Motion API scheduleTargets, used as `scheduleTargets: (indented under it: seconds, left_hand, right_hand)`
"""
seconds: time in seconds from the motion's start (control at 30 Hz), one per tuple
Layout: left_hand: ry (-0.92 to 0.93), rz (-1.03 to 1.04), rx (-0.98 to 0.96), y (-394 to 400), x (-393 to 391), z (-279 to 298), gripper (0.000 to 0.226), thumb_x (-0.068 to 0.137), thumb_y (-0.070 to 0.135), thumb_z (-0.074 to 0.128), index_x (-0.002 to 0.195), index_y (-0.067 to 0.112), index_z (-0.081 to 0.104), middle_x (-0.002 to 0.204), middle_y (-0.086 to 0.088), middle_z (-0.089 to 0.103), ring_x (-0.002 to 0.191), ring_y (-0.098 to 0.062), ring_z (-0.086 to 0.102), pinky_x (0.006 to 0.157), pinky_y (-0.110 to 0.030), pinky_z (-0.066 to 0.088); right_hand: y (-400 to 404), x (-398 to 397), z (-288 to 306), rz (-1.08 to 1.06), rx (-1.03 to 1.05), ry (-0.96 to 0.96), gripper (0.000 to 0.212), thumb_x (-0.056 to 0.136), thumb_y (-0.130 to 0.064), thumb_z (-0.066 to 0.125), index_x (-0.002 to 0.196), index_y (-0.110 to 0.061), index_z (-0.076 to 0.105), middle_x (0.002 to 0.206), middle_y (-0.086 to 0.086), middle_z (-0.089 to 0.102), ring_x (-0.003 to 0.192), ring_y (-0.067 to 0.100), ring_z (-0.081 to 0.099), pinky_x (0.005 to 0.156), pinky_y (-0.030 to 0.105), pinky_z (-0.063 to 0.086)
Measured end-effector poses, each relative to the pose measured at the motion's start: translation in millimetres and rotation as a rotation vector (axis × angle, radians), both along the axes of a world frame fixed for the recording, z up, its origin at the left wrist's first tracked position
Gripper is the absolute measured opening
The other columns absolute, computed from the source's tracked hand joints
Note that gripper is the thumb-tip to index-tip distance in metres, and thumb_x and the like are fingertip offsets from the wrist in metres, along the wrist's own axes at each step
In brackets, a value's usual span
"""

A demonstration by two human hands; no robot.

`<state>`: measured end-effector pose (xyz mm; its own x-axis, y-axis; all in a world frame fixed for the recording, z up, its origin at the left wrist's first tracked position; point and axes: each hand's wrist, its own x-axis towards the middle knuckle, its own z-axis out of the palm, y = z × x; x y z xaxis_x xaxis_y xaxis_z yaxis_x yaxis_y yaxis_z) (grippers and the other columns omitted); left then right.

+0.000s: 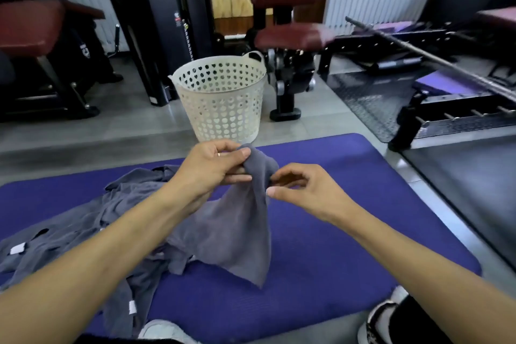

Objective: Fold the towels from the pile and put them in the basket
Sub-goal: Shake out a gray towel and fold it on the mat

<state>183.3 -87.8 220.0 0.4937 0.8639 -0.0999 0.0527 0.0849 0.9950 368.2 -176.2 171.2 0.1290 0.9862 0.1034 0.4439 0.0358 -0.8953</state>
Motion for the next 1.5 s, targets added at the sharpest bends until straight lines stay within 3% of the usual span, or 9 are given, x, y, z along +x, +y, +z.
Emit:
scheduleTargets:
  seconds: [0.33,0.57,0.7,0.8,0.93,1.03,1.17,1.37,1.5]
  left_hand:
    - [-0.404,0.007,-0.348,-21,72,18,0.009,0.095,0.002,0.057,0.087,0.002,0.059,0.067,-0.005,0.066,0.065,-0.010,0.070,0.067,-0.023,0.060]
    - [-0.382,-0.020,-0.434,-21,99,-4,0.012,0.097,0.002,0.053,0.086,0.001,0.060,0.070,-0.006,0.070,0.072,-0.014,0.073,0.069,-0.024,0.060]
    - [-0.209,0.060,-0.314,-14,85,-21,0.014,0.094,0.000,0.058,0.081,0.006,0.055,0.068,-0.009,0.067,0.065,-0.017,0.072,0.065,-0.026,0.061]
    - [-0.017,0.100,-0.077,-12,77,-30,0.017,0.093,-0.001,0.062,0.093,0.013,0.053,0.069,-0.011,0.071,0.067,-0.020,0.073,0.063,-0.025,0.060]
    - [0.153,-0.108,0.326,-17,75,-30,0.024,0.090,0.003,0.067,0.109,0.018,0.072,0.086,0.002,0.077,0.081,-0.011,0.073,0.079,-0.028,0.060]
    - [0.207,-0.319,0.417,-30,81,-30,0.032,0.082,0.010,0.078,0.112,0.021,0.074,0.103,0.008,0.076,0.099,-0.009,0.071,0.091,-0.030,0.055]
    - [0.260,-0.254,0.616,-33,92,-33,0.016,0.084,0.023,0.078,0.094,0.035,0.079,0.082,0.009,0.074,0.079,-0.009,0.068,0.075,-0.032,0.052]
    - [0.115,-0.090,0.457,-28,92,-24,0.027,0.089,0.004,0.067,0.081,0.029,0.077,0.072,0.013,0.074,0.067,0.003,0.063,0.065,-0.012,0.047]
    - [0.303,-0.039,0.411,-10,78,-32,0.021,0.087,0.018,0.072,0.068,0.028,0.077,0.061,0.008,0.069,0.060,-0.006,0.059,0.063,-0.028,0.052]
  right_hand:
    - [-47,48,22,-0.198,0.085,-0.049,0.014,0.078,-0.025,0.082,0.089,-0.021,0.074,0.085,-0.010,0.074,0.080,0.006,0.068,0.076,0.019,0.053]
    - [-37,70,-5,-0.384,0.071,0.011,0.006,0.081,-0.018,0.079,0.087,-0.020,0.075,0.083,-0.011,0.074,0.080,0.002,0.069,0.078,0.020,0.054]
    - [-26,77,-6,-0.382,0.067,0.006,0.005,0.087,-0.014,0.072,0.084,-0.019,0.070,0.081,-0.003,0.072,0.078,0.013,0.068,0.078,0.028,0.055]
    - [-26,76,-1,-0.327,0.085,0.032,0.010,0.090,-0.012,0.068,0.084,-0.020,0.069,0.082,-0.001,0.072,0.079,0.013,0.067,0.074,0.022,0.052]
    - [-30,77,13,-0.218,0.099,0.054,0.017,0.091,-0.008,0.066,0.086,-0.022,0.074,0.086,-0.009,0.075,0.086,0.003,0.069,0.082,0.015,0.050]
    - [-34,78,21,-0.150,0.111,0.032,0.019,0.090,-0.006,0.065,0.087,-0.021,0.076,0.088,-0.013,0.075,0.090,0.001,0.069,0.086,0.015,0.050]
    - [-38,80,23,-0.153,0.114,0.103,0.019,0.089,-0.004,0.068,0.087,-0.021,0.075,0.087,-0.008,0.076,0.088,0.004,0.070,0.086,0.018,0.053]
    - [-48,86,-5,-0.113,-0.142,0.063,0.008,0.083,-0.010,0.077,0.088,-0.013,0.072,0.083,0.001,0.072,0.077,0.008,0.064,0.081,0.029,0.055]
    - [-44,87,-13,-0.229,-0.206,-0.044,0.006,0.084,-0.012,0.075,0.079,-0.016,0.074,0.079,0.008,0.074,0.069,0.011,0.062,0.074,0.037,0.053]
